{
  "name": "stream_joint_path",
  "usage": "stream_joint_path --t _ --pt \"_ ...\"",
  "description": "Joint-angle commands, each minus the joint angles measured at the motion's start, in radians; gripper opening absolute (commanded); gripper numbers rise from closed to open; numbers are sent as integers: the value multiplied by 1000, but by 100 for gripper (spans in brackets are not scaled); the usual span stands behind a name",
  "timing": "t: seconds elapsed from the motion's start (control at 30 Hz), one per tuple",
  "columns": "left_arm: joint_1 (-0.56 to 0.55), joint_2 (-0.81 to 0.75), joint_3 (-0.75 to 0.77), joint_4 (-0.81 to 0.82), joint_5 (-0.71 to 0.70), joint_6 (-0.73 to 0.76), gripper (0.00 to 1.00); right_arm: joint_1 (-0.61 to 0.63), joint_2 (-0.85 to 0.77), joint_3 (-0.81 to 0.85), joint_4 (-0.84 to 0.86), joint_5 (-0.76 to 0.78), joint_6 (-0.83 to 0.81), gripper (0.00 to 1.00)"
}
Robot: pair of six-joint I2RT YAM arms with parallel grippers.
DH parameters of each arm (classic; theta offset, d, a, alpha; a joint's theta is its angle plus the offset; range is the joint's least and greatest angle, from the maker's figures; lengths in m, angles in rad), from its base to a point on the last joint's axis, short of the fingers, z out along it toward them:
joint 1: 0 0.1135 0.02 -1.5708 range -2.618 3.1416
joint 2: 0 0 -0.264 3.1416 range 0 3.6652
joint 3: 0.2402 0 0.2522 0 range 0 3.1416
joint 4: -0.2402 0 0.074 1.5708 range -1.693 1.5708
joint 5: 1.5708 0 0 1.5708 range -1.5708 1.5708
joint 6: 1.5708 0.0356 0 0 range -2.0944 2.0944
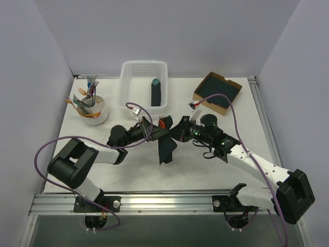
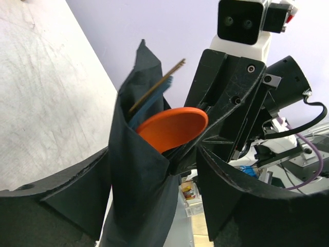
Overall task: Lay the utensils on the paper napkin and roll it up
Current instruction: Roll the napkin.
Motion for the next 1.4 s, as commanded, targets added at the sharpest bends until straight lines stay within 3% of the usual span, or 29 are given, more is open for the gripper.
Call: stream_joint_path --t 0.0,0.13,0.47,0.93,1.37 --pt "2 2 8 232 -8 -2 73 4 -17 12 70 -21 3 0" --pt "3 2 3 241 -9 -18 78 4 -19 12 72 -18 4 0" --pt "-4 -13 0 252 38 30 71 -4 -11 36 55 -7 21 0" --pt "-23 -49 -3 253 124 62 76 -23 24 62 55 -8 60 0" --pt "-20 -39 -8 255 143 87 55 -30 43 71 70 -34 76 0"
